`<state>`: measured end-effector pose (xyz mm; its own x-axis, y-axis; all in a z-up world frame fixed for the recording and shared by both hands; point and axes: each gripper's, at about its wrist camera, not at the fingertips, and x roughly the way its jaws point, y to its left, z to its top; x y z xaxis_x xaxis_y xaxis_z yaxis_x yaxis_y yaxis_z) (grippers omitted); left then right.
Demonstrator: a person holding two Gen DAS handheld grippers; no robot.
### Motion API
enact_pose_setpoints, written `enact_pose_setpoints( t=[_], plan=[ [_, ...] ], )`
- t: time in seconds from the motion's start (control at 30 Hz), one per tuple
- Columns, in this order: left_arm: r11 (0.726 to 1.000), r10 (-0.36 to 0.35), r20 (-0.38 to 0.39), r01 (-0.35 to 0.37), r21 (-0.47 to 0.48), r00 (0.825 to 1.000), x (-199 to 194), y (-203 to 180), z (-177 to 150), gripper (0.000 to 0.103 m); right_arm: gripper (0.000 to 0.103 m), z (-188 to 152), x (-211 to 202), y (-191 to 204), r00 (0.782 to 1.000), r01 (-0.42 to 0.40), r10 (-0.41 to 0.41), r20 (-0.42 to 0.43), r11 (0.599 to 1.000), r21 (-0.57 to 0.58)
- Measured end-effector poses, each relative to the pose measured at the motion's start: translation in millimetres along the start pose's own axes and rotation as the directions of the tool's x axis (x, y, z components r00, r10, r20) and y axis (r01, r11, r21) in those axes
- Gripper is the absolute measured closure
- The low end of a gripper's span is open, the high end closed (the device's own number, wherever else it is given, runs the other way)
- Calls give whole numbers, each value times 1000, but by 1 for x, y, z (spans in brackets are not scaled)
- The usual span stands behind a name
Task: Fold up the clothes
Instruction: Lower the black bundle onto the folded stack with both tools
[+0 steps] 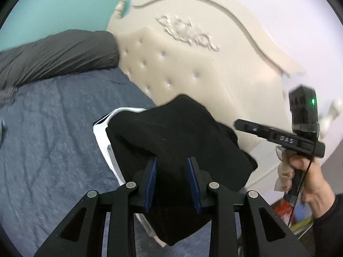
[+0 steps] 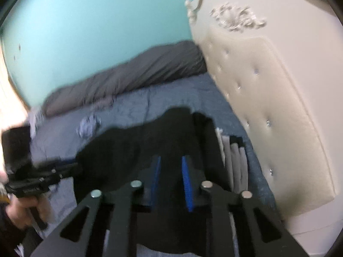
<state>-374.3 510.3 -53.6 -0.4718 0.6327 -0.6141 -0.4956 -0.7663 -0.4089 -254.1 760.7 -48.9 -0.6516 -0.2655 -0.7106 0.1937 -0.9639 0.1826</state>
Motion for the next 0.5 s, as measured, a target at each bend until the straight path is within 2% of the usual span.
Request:
enact_pose_setpoints(
  t=[0.1, 0.27, 0.43, 0.5],
  plan=[
    [1000, 8, -17, -8, 0, 1000, 10, 2, 0, 73, 94, -8, 16, 2, 999, 21, -21, -44, 1000, 5],
    [999, 34, -40, -35, -32, 999, 22, 18, -8, 72, 95, -25, 34, -9, 997, 59, -57, -57, 998, 37],
    [996, 43, -26, -45, -74, 999, 21, 32, -17, 71, 99, -31, 37, -27, 999, 38, -35, -24, 992, 122],
    [997, 58, 2, -57, -54, 998, 16, 27, -14, 72, 99, -29, 30, -26, 999, 28, -30, 13, 989, 148]
  ],
)
